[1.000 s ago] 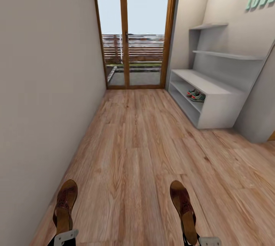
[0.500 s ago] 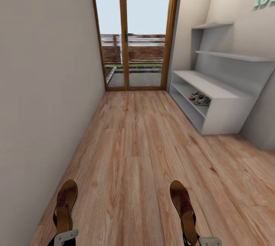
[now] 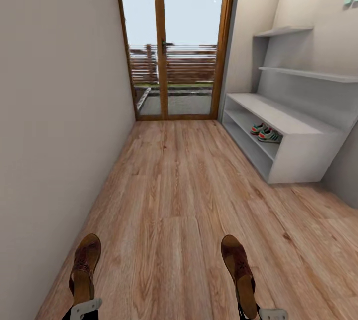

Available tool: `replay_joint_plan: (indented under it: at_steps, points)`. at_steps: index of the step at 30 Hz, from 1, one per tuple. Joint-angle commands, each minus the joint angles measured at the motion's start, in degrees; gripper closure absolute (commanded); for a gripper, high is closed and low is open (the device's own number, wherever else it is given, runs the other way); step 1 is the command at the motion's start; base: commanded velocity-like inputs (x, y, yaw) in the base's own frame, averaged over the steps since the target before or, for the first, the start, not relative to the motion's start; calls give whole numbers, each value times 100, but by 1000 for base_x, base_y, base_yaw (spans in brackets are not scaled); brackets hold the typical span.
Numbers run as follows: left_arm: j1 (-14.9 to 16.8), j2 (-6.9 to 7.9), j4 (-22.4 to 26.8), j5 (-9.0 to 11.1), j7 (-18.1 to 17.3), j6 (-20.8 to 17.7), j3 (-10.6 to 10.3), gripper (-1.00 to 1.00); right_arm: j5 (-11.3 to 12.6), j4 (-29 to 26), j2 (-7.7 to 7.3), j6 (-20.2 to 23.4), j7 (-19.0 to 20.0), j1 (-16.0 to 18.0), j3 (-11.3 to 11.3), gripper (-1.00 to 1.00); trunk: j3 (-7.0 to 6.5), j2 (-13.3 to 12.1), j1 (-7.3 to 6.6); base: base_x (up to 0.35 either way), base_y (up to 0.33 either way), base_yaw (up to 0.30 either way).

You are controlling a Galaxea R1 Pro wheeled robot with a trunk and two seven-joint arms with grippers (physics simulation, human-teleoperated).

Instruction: Pick up the two gym shoes and the two sandals from the corridor floor and place them onto the hallstand (shoe rack) in the corridor, making sure they are on the rack and not on the floor. Arrange them so the two gym shoes are next to each other and the two sandals are next to each other.

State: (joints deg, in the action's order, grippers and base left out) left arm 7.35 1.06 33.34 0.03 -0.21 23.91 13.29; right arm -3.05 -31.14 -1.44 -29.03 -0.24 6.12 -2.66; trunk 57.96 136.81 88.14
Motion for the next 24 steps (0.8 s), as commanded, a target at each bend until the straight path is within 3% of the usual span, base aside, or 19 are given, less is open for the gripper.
replay_joint_plan:
  at_steps: [1,24]
  points:
    - [3,-1,-3,-21,3,14,7,100,-12,2,3,-15,6,3,-15,100,5,2,2,339,0,0]
    - [3,-1,-3,-21,3,13,7,100,-12,2,0,-15,6,3,-15,100,5,2,2,339,0,0]
